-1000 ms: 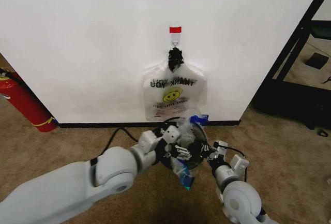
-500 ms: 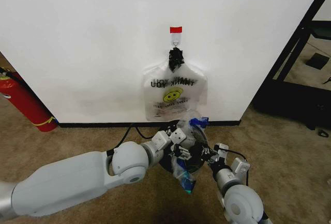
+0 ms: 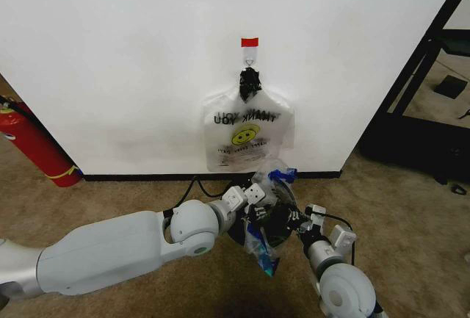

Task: Pick up the garbage bag from the wall and place it over the trash bin.

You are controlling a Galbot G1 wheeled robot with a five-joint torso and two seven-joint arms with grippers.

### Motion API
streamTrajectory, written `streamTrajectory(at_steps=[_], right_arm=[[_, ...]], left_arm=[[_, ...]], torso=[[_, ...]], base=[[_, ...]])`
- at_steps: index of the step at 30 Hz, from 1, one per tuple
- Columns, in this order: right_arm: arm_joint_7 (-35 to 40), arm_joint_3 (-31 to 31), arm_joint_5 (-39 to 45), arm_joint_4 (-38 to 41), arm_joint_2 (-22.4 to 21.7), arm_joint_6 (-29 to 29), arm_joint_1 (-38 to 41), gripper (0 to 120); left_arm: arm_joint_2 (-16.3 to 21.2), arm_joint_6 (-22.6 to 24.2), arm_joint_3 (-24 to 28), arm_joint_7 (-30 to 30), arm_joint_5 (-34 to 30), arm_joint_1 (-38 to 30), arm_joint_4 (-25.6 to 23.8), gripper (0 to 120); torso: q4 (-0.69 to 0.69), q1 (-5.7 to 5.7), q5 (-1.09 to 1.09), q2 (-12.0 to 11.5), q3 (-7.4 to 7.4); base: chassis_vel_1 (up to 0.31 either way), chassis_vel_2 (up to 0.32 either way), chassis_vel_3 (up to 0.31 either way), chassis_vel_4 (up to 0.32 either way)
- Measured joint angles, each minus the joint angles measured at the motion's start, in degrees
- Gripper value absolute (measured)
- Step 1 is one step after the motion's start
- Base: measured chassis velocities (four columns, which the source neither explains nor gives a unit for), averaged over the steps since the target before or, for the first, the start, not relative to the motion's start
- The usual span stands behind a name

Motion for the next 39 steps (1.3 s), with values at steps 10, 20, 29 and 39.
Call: streamTrajectory(at_steps=[10, 20, 29, 39], right_arm=[[0.34, -0.11, 1.03, 0.06, 0.14, -0.15, 0.07, 0], [1.17, 1.50, 7.37, -0.05, 2.06, 0.90, 0.11, 0], [1.54, 3.13, 11.06, 0.55, 1.44, 1.17, -0.51, 0], [1.85, 3.13, 11.86, 0.66, 1.27, 0.95, 0.25, 0]], left_arm=[[0.29, -1.06, -1.70, -0.04, -0.87, 1.55, 0.12, 0], [3.19, -0.88, -15.03, -6.94, -9.59, 8.54, -1.88, 0], [7.09, 1.20, -24.59, -10.79, -16.64, 12.71, -4.76, 0], [11.95, 3.37, -32.78, -10.17, -17.07, 20.26, -10.94, 3]], torso=[[0.00, 0.00, 0.00, 0.00, 0.00], [0.02, 0.00, -0.01, 0.00, 0.00], [0.00, 0.00, -0.02, 0.00, 0.00], [0.00, 0.00, -0.02, 0.00, 0.00]], base=[[0.000, 0.000, 0.000, 0.000], [0.000, 0.000, 0.000, 0.000], [0.000, 0.000, 0.000, 0.000], [0.000, 0.000, 0.000, 0.000]])
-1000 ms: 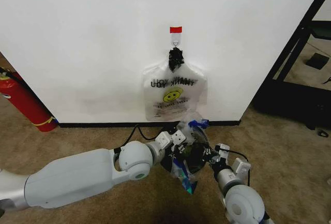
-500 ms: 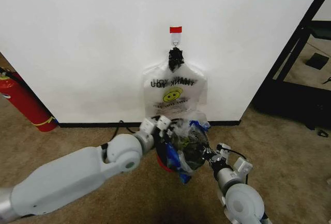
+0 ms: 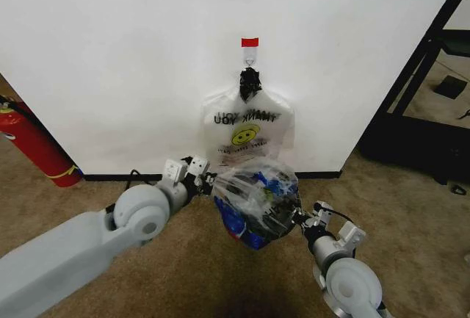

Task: Pick up the garbage bag from the wall and place it over the trash bin.

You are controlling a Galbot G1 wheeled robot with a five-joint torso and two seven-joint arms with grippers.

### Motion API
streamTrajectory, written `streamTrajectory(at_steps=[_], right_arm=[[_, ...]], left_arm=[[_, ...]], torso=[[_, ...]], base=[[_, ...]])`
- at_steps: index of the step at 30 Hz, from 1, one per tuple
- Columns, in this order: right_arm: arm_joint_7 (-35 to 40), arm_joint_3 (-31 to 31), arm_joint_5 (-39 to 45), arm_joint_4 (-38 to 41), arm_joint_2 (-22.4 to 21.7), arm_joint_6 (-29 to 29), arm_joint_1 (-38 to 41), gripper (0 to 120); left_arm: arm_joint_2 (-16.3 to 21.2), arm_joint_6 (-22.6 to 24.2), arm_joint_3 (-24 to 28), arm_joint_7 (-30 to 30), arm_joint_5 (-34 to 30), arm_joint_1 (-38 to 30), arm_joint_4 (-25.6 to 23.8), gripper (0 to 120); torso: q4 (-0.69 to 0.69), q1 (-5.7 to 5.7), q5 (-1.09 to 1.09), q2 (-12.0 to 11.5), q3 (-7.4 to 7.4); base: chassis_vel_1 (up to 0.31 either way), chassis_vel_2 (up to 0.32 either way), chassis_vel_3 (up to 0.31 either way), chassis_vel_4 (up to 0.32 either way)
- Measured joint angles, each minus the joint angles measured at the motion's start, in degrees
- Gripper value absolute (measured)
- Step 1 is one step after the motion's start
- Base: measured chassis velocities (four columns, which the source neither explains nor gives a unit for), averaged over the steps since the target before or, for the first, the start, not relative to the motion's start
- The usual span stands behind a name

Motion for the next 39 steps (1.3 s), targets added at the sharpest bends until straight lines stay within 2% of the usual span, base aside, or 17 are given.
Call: streamTrajectory(at_steps=[5, 7, 9, 11, 13, 15, 17, 18, 21, 23, 24, 25, 26, 28, 31, 33, 39], right_arm=[[0.02, -0.25, -0.14, -0.66, 0.62, -0.08, 0.24, 0], [0.10, -0.32, -0.11, -0.98, 0.87, -0.14, 0.51, 0], [0.15, -0.32, -0.08, -1.03, 0.90, -0.16, 0.55, 0], [0.31, -0.31, 0.02, -1.17, 1.00, -0.21, 0.67, 0], [0.40, -0.30, 0.13, -1.17, 1.01, -0.30, 0.68, 0], [0.48, -0.28, 0.18, -0.93, 0.95, -0.59, 0.41, 0], [0.59, -0.30, 0.15, -0.57, 0.84, -0.88, 0.06, 0], [0.59, -0.30, 0.15, -0.57, 0.84, -0.88, 0.06, 0], [0.82, -0.39, 0.07, -0.25, 0.81, -1.15, -0.27, 0], [1.17, -0.58, -0.04, 0.02, 0.79, -1.60, -0.58, 0], [1.21, -0.59, -0.04, 0.05, 0.79, -1.67, -0.62, 0], [1.36, -0.61, -0.08, 0.18, 0.81, -2.07, -0.80, 0], [1.36, -0.61, -0.08, 0.18, 0.81, -2.07, -0.80, 0], [1.45, -0.61, -0.19, 0.27, 0.92, -2.35, -1.08, 0], [1.56, -0.66, -0.34, 0.28, 1.18, -2.47, -1.26, 0], [1.58, -0.68, -0.34, 0.27, 1.23, -2.48, -1.26, 0], [1.57, -1.08, -0.34, 0.20, 1.61, -2.55, -1.28, 0]], left_arm=[[1.41, 0.71, -5.33, 2.53, -0.21, 1.33, -4.83, 22], [3.21, 0.32, -8.10, 5.91, 0.84, 1.95, -7.57, 32], [3.60, 0.19, -8.53, 6.54, 1.09, 2.09, -8.06, 32], [4.90, -0.63, -10.32, 8.73, 2.52, 3.00, -9.91, 41], [5.74, -1.46, -11.44, 10.07, 4.79, 3.87, -11.20, 50], [6.41, -3.42, -10.54, 12.28, 11.00, 4.14, -11.91, 59], [6.04, -5.67, -5.46, 15.22, 19.50, 2.11, -10.89, 68], [6.04, -5.67, -5.46, 15.22, 19.50, 2.11, -10.89, 68], [4.11, -8.02, 3.91, 19.20, 30.34, -2.96, -7.93, 78], [1.49, -10.30, 13.47, 22.94, 39.68, -10.02, -3.94, 90], [1.00, -10.62, 14.97, 23.47, 40.90, -11.32, -3.20, 91], [-0.62, -11.74, 20.13, 25.04, 44.46, -15.71, -0.72, 96], [-0.62, -11.74, 20.13, 25.04, 44.46, -15.71, -0.72, 96], [-3.35, -12.71, 27.40, 25.92, 46.34, -21.32, 2.28, 97], [-5.46, -12.65, 33.46, 26.04, 45.60, -26.14, 4.62, 91], [-5.62, -12.65, 34.37, 26.14, 45.64, -26.84, 4.98, 90], [-7.49, -14.51, 38.55, 26.56, 49.85, -30.74, 9.28, 65]], torso=[[-0.01, 0.00, 0.00, 0.00, 0.00], [0.00, 0.00, 0.01, 0.00, 0.00], [0.00, 0.00, 0.01, 0.00, 0.00], [-0.01, 0.00, 0.01, 0.00, 0.00], [0.01, 0.00, 0.01, 0.00, 0.00], [0.01, 0.00, 0.01, 0.00, 0.00], [0.02, 0.00, 0.02, 0.00, 0.00], [0.02, 0.00, 0.02, 0.00, 0.00], [-0.01, 0.00, 0.00, 0.00, 0.00], [-0.03, 0.00, 0.03, 0.00, 0.00], [-0.02, 0.00, 0.02, 0.00, 0.00], [-0.03, 0.00, 0.02, 0.00, 0.00], [-0.03, 0.00, 0.02, 0.00, 0.00], [-0.01, 0.01, 0.03, 0.00, 0.01], [-0.02, 0.00, 0.04, 0.00, 0.01], [-0.02, 0.00, 0.03, 0.00, 0.01], [0.00, 0.01, 0.02, 0.00, 0.01]], base=[[0.000, 0.000, 0.000, 0.000], [0.000, 0.000, 0.000, 0.000], [0.000, 0.000, 0.000, 0.000], [0.000, 0.000, 0.000, 0.000], [0.000, 0.000, 0.000, 0.000], [0.000, 0.000, 0.000, 0.000], [0.000, 0.000, 0.000, 0.000], [0.000, 0.000, 0.000, 0.000], [0.000, 0.000, 0.000, 0.000], [0.000, 0.000, 0.000, 0.000], [0.000, 0.000, 0.000, 0.000], [0.000, 0.000, 0.000, 0.000], [0.000, 0.000, 0.000, 0.000], [0.000, 0.000, 0.000, 0.000], [0.000, 0.000, 0.000, 0.000], [0.000, 0.000, 0.000, 0.000], [0.000, 0.000, 0.000, 0.000]])
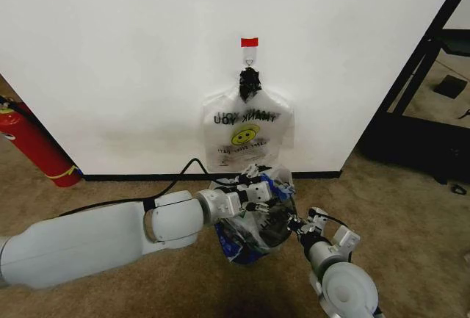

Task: Pick up the garbage bag from the wall and place it over the trash bin.

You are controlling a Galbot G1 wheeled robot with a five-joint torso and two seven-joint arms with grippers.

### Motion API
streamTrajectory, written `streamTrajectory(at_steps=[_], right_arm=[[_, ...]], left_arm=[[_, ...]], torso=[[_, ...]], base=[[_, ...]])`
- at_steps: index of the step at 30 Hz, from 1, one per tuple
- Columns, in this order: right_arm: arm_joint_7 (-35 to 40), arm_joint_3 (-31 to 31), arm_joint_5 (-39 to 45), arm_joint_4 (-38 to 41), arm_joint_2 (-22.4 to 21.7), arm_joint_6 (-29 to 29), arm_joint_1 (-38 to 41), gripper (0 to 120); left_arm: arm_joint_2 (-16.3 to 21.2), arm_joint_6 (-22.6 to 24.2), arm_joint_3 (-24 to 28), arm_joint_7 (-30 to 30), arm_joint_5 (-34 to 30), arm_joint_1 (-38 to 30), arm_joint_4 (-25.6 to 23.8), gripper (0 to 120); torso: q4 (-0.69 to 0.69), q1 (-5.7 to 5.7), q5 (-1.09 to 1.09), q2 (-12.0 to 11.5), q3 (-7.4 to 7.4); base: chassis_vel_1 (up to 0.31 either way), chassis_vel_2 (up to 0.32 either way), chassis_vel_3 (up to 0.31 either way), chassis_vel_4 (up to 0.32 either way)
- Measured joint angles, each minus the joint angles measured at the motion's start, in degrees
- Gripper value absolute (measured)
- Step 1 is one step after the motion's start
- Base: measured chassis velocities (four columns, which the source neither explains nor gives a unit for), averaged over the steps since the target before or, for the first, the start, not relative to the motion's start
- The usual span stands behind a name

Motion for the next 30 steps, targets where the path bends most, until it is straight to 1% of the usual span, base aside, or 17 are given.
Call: streamTrajectory(at_steps=[1, 4, 5, 7, 8, 10, 13, 17, 18, 21, 22, 23, 24, 25, 27, 29, 30], right_arm=[[0.00, 0.00, 0.00, 0.00, 0.00, 0.00, 0.00, 0], [-0.02, -0.07, 0.03, 0.05, 0.01, -0.01, -0.18, 0], [0.01, -0.08, 0.09, 0.15, 0.00, -0.05, -0.19, 0], [0.23, -0.11, 0.37, 0.68, -0.04, -0.51, -0.21, 0], [0.23, -0.11, 0.37, 0.68, -0.04, -0.51, -0.21, 0], [0.52, -0.12, 0.78, 1.15, -0.05, -0.99, -0.24, 0], [0.61, -0.14, 0.91, 1.22, -0.02, -1.13, -0.26, 0], [0.61, -0.22, 0.90, 1.01, 0.05, -1.17, -0.16, 0], [0.61, -0.30, 0.83, 0.77, 0.14, -1.24, 0.00, 0], [0.61, -0.31, 0.77, 0.74, 0.17, -1.25, 0.05, 0], [0.61, -0.32, 0.75, 0.74, 0.16, -1.25, 0.03, 0], [0.61, -0.32, 0.75, 0.74, 0.16, -1.25, 0.03, 0], [0.60, -0.32, 0.72, 0.74, 0.15, -1.25, 0.00, 0], [0.59, -0.31, 0.68, 0.74, 0.15, -1.25, -0.03, 0], [0.59, -0.28, 0.64, 0.83, 0.23, -1.25, -0.12, 0], [0.59, -0.26, 0.63, 0.87, 0.26, -1.25, -0.16, 0], [0.58, -0.21, 0.59, 1.10, 0.32, -1.24, -0.36, 0]], left_arm=[[0.00, 0.00, 0.00, 0.00, 0.00, 0.00, 0.00, 65], [-0.97, -0.53, 1.19, 0.32, 2.11, -1.12, 1.83, 50], [-0.97, -0.74, 1.53, 0.64, 2.54, -1.37, 2.15, 46], [-0.48, -0.87, 2.40, 1.49, 2.57, -1.97, 2.32, 38], [-0.48, -0.87, 2.40, 1.49, 2.57, -1.97, 2.32, 38], [0.77, -0.92, 3.01, 2.20, 2.10, -2.47, 1.91, 32], [1.88, -1.01, 2.48, 2.28, 1.32, -2.50, 0.77, 31], [2.09, -0.91, 2.09, 2.32, 0.69, -2.94, 0.01, 32], [2.46, -0.65, 2.03, 2.56, 0.40, -3.58, -0.53, 39], [3.00, 0.02, 2.17, 2.86, 0.32, -4.36, -1.53, 49], [3.00, 0.25, 2.44, 2.96, 0.32, -4.58, -1.72, 54], [3.00, 0.25, 2.44, 2.96, 0.32, -4.58, -1.72, 54], [2.83, 0.48, 3.01, 3.03, 0.44, -4.84, -1.73, 57], [2.38, 0.56, 3.78, 3.08, 0.95, -5.01, -1.37, 65], [1.92, 0.54, 4.49, 3.20, 1.80, -5.02, -0.64, 73], [1.88, 0.50, 4.57, 3.25, 1.96, -5.01, -0.52, 75], [1.70, 0.24, 4.71, 3.44, 2.69, -4.87, -0.01, 81]], torso=[[0.00, 0.00, 0.00, 0.00, 0.00], [-0.01, 0.00, 0.00, 0.00, 0.00], [-0.01, 0.00, 0.00, 0.00, 0.00], [-0.01, 0.00, -0.01, 0.00, 0.00], [-0.01, 0.00, -0.01, 0.00, 0.00], [0.02, 0.00, 0.00, 0.00, 0.00], [0.02, 0.00, -0.01, 0.00, 0.00], [-0.01, 0.00, -0.01, 0.00, 0.00], [-0.01, 0.00, 0.00, 0.00, 0.00], [0.01, 0.00, -0.01, 0.00, -0.01], [0.01, 0.00, 0.00, 0.00, -0.01], [0.01, 0.00, 0.00, 0.00, -0.01], [0.01, -0.01, 0.00, 0.00, -0.01], [-0.01, 0.00, -0.01, 0.00, -0.01], [-0.01, 0.00, -0.01, 0.00, 0.00], [-0.01, 0.00, 0.00, 0.00, 0.00], [0.00, 0.00, 0.00, 0.00, -0.01]], base=[[0.000, 0.000, 0.000, 0.000], [0.000, 0.000, 0.000, 0.000], [0.000, 0.000, 0.000, 0.000], [0.000, 0.000, 0.000, 0.000], [0.000, 0.000, 0.000, 0.000], [0.000, 0.000, 0.000, 0.000], [0.000, 0.000, 0.000, 0.000], [0.000, 0.000, 0.000, 0.000], [0.000, 0.000, 0.000, 0.000], [0.000, 0.000, 0.000, 0.000], [0.000, 0.000, 0.000, 0.000], [0.000, 0.000, 0.000, 0.000], [0.000, 0.000, 0.000, 0.000], [0.000, 0.000, 0.000, 0.000], [0.000, 0.000, 0.000, 0.000], [0.000, 0.000, 0.000, 0.000], [0.000, 0.000, 0.000, 0.000]])
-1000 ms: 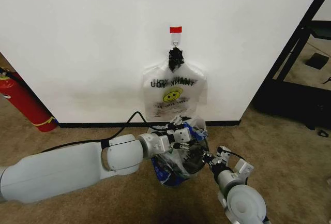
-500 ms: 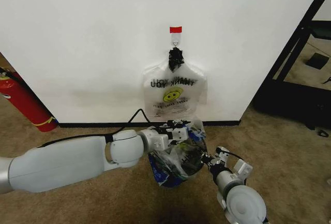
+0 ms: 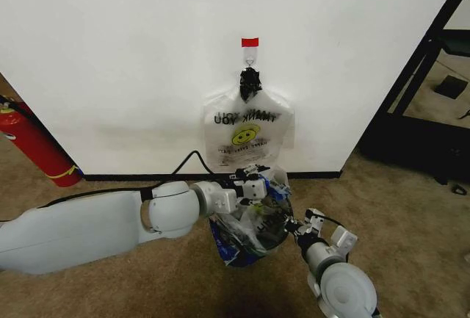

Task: Pick up the garbage bag from the wall and place it over the trash bin.

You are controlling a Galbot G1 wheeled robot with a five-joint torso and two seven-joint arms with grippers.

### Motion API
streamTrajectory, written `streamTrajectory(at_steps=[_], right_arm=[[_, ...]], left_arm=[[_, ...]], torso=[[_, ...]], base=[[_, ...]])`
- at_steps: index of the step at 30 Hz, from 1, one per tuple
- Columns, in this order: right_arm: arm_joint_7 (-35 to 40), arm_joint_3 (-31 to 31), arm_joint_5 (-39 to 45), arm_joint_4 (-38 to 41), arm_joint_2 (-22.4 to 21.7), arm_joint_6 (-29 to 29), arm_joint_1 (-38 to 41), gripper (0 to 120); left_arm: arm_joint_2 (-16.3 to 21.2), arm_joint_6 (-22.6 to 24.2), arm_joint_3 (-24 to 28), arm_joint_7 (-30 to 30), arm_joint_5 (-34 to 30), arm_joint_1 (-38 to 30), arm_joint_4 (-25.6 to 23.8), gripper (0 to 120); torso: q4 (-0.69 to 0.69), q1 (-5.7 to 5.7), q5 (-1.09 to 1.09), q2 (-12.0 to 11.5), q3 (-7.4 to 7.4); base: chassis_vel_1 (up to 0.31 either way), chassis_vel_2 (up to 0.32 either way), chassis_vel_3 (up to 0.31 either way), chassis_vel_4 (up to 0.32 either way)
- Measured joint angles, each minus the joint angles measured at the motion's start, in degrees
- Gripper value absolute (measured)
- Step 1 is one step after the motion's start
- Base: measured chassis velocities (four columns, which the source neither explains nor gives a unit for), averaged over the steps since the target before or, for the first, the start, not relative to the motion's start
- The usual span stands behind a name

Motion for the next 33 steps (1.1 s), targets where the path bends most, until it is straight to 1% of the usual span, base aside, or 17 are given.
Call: streamTrajectory(at_steps=[2, 3, 7, 8, 12, 13, 14, 16, 17, 19, 20, 21, 24, 25, 27, 30, 33], right_arm=[[-0.04, 0.02, -0.10, 0.17, 0.00, 0.05, -0.31, 0], [-0.09, 0.01, -0.15, 0.21, 0.00, 0.10, -0.46, 0], [-0.17, -0.08, -0.16, 0.39, 0.03, 0.28, -0.59, 0], [-0.19, -0.14, -0.15, 0.47, 0.11, 0.32, -0.55, 0], [-0.20, -0.15, -0.06, 0.64, 0.09, 0.33, -0.48, 0], [-0.20, -0.15, -0.06, 0.64, 0.09, 0.33, -0.48, 0], [-0.19, -0.16, -0.02, 0.73, 0.08, 0.34, -0.48, 0], [-0.19, -0.19, -0.02, 0.78, 0.09, 0.34, -0.54, 0], [-0.18, -0.24, -0.02, 0.81, 0.13, 0.33, -0.62, 0], [-0.19, -0.27, -0.02, 0.83, 0.15, 0.33, -0.65, 0], [-0.18, -0.29, -0.04, 0.84, 0.17, 0.31, -0.71, 0], [-0.18, -0.29, -0.04, 0.84, 0.18, 0.31, -0.72, 0], [-0.17, -0.30, -0.08, 0.83, 0.18, 0.26, -0.71, 0], [-0.17, -0.30, -0.08, 0.79, 0.15, 0.23, -0.68, 0], [-0.17, -0.30, -0.08, 0.78, 0.14, 0.22, -0.67, 0], [-0.16, -0.35, -0.07, 0.79, 0.09, 0.12, -0.62, 0], [-0.16, -0.47, -0.12, 0.92, -0.08, -0.06, -0.82, 0]], left_arm=[[-0.37, -0.18, 0.14, 0.05, 0.61, 0.14, 0.78, 88], [-0.67, -0.23, 0.17, 0.03, 0.82, 0.20, 1.15, 90], [-1.10, -0.27, 0.23, 0.02, 0.89, 0.23, 1.62, 87], [-1.07, -0.33, 0.53, 0.02, 0.89, 0.11, 1.79, 79], [-0.74, -0.53, 0.94, 0.01, 0.98, 0.16, 2.11, 66], [-0.74, -0.53, 0.94, 0.01, 0.98, 0.16, 2.11, 66], [-0.72, -0.61, 0.97, -0.05, 0.99, 0.33, 2.19, 57], [-0.74, -0.70, 0.99, -0.15, 0.99, 0.46, 2.26, 51], [-0.79, -0.75, 1.04, -0.18, 0.99, 0.48, 2.28, 44], [-0.81, -0.78, 1.06, -0.21, 0.99, 0.50, 2.28, 43], [-0.84, -0.85, 1.12, -0.29, 0.98, 0.53, 2.29, 36], [-0.84, -0.87, 1.13, -0.29, 0.97, 0.54, 2.28, 36], [-0.83, -0.99, 1.26, -0.40, -0.33, 0.61, 2.07, 22], [-0.87, -1.07, 1.26, -0.81, -2.38, 0.65, 1.86, 15], [-0.90, -1.07, 1.27, -0.91, -2.95, 0.66, 1.82, 14], [-1.17, -0.89, 1.27, -1.51, -6.39, 0.50, 1.62, 1], [-1.93, -0.67, 0.82, -2.06, -8.37, 0.08, 1.93, 0]], torso=[[0.00, 0.00, 0.00, 0.00, 0.00], [0.00, 0.00, 0.00, 0.00, 0.00], [-0.02, 0.00, 0.00, 0.00, 0.00], [-0.01, 0.00, 0.00, 0.00, 0.00], [0.00, 0.00, 0.00, 0.00, 0.00], [0.00, 0.00, 0.00, 0.00, 0.00], [0.00, 0.00, 0.00, 0.00, 0.00], [0.00, 0.00, 0.00, 0.00, 0.00], [0.00, 0.00, 0.00, 0.00, 0.00], [0.00, 0.00, 0.00, 0.00, 0.00], [0.00, 0.00, 0.00, 0.00, 0.00], [0.00, 0.00, 0.00, 0.00, 0.00], [0.00, 0.00, 0.00, 0.00, 0.00], [0.00, 0.00, 0.00, 0.00, 0.00], [0.00, 0.00, 0.00, 0.00, 0.00], [0.00, 0.00, 0.00, 0.00, 0.00], [0.00, 0.00, 0.00, 0.00, 0.00]], base=[[0.000, 0.000, 0.000, 0.000], [0.000, 0.000, 0.000, 0.000], [0.000, 0.000, 0.000, 0.000], [0.000, 0.000, 0.000, 0.000], [0.000, 0.000, 0.000, 0.000], [0.000, 0.000, 0.000, 0.000], [0.000, 0.000, 0.000, 0.000], [0.000, 0.000, 0.000, 0.000], [0.000, 0.000, 0.000, 0.000], [0.000, 0.000, 0.000, 0.000], [0.000, 0.000, 0.000, 0.000], [0.000, 0.000, 0.000, 0.000], [0.000, 0.000, 0.000, 0.000], [0.000, 0.000, 0.000, 0.000], [0.000, 0.000, 0.000, 0.000], [0.000, 0.000, 0.000, 0.000], [0.000, 0.000, 0.000, 0.000]])
